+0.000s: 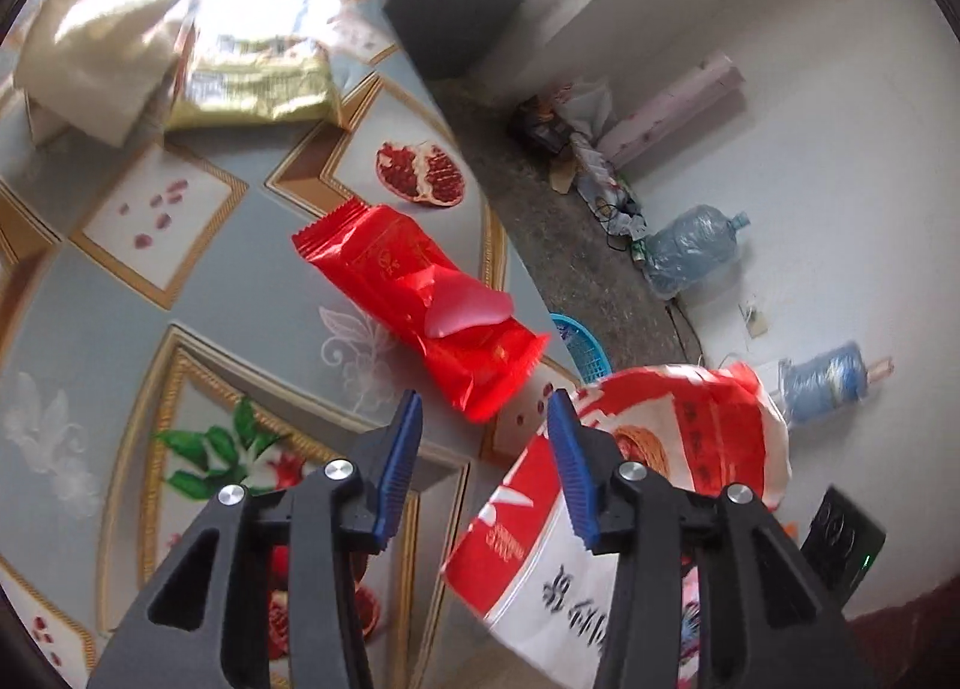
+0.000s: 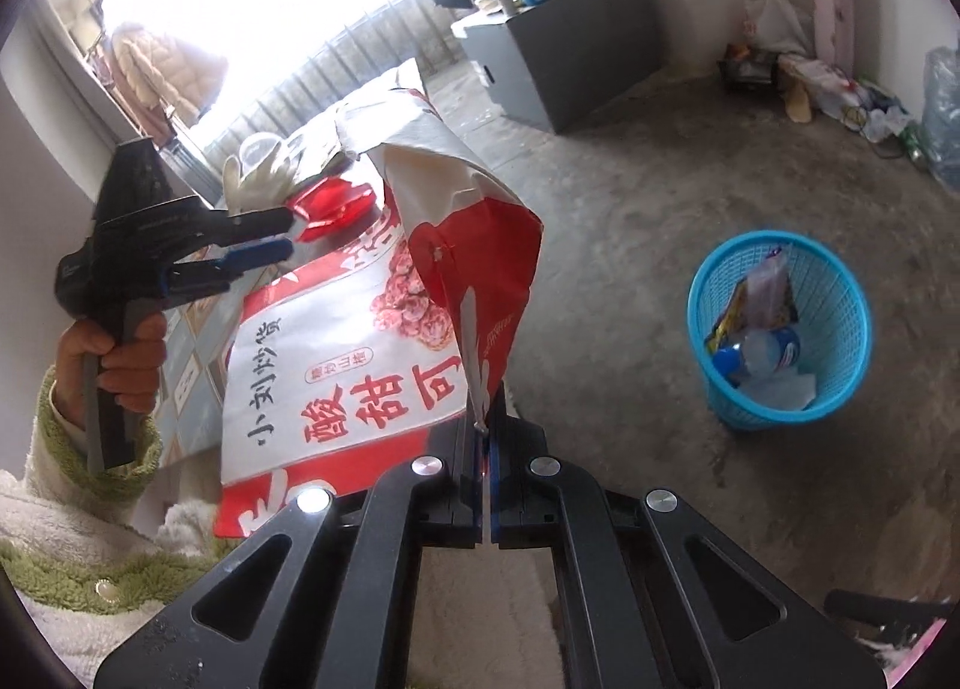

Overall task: Collect trash
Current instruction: 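Grasp the red wrapper with the left gripper while the right gripper holds the white-red bag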

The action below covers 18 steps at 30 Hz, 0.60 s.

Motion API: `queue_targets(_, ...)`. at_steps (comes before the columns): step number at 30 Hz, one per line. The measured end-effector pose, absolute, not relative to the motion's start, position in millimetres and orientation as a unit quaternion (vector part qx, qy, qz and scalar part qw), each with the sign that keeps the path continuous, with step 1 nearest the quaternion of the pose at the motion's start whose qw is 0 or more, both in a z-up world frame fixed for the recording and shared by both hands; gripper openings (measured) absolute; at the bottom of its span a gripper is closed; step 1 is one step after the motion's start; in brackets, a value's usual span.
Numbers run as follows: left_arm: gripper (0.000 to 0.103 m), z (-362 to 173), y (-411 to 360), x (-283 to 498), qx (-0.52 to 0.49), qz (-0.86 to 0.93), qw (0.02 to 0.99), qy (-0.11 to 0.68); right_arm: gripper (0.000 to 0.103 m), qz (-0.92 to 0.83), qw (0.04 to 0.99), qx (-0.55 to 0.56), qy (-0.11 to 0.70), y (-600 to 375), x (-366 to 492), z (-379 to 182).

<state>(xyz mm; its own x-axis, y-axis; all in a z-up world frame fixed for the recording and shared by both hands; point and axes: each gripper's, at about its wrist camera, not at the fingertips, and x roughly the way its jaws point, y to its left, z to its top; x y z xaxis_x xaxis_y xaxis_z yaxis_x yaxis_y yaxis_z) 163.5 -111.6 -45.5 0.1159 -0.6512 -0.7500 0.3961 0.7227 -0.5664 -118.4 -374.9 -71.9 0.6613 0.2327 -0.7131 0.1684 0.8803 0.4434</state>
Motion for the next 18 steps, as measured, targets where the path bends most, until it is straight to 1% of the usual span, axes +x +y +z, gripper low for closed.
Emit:
queue_targets(5,0.042,-59,-119,182,-0.141,-0.315,0.732,0.587,0.000,0.017,0.878,0.247,0.410,-379,-118,-70)
queue_targets(10,0.042,-58,-126,187,-0.125,-0.313,0.747,0.572,0.000,0.016,0.875,0.259,0.408,-381,-111,-70)
queue_targets(11,0.038,-58,-128,187,-0.117,-0.314,0.751,0.568,0.000,0.016,0.875,0.262,0.407,-381,-110,-71)
queue_targets(12,0.031,-58,-129,186,-0.109,-0.314,0.755,0.566,0.000,0.017,0.874,0.266,0.406,-382,-108,-71)
queue_targets(13,0.028,-58,-132,187,-0.101,-0.314,0.757,0.564,0.000,0.017,0.874,0.267,0.406,-383,-105,-72)
queue_targets(15,0.019,-60,-133,190,-0.099,-0.316,0.757,0.563,0.000,0.019,0.873,0.269,0.407,-383,-100,-73)
queue_targets(18,0.015,-63,-129,196,-0.106,-0.316,0.757,0.562,0.000,0.021,0.871,0.266,0.412,-381,-94,-73)
